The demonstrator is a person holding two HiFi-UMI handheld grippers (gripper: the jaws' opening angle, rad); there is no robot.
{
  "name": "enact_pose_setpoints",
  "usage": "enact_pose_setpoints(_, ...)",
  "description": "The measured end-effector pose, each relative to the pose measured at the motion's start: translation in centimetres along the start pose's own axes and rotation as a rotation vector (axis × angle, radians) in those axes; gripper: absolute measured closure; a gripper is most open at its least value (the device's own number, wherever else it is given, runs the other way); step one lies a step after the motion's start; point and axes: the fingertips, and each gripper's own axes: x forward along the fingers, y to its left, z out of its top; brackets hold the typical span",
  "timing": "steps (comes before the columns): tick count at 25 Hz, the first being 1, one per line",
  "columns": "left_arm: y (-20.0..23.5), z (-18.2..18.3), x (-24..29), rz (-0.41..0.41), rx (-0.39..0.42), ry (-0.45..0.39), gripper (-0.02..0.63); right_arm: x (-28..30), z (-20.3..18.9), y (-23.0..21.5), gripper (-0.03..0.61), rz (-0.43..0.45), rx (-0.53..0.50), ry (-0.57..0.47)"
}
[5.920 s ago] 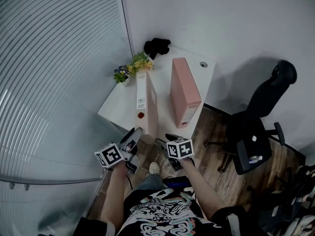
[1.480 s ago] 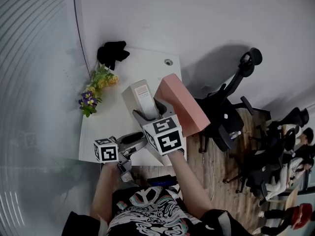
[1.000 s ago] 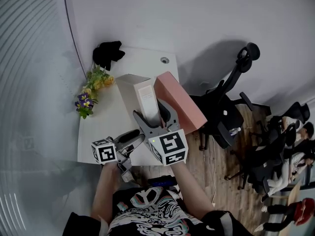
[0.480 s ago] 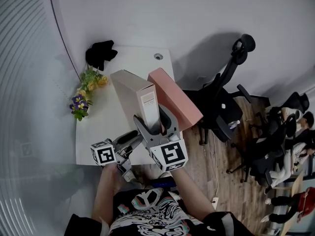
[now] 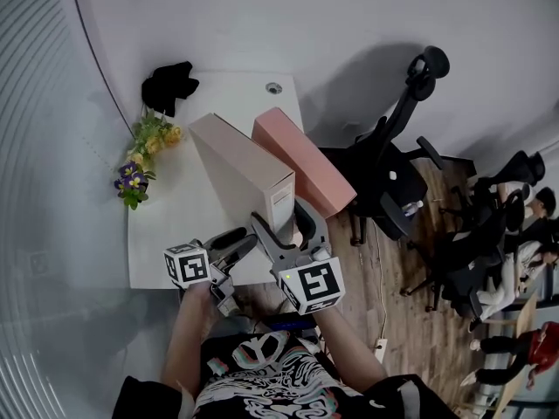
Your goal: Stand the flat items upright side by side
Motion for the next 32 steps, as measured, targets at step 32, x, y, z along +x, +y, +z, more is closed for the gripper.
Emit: enact_pose_setpoints(32, 4.6, -3.4, 3.2, 0.068, -0.087, 0.067, 0.411, -3.6, -8.2, -1.8, 0.272, -0.066, -0.036, 0.178)
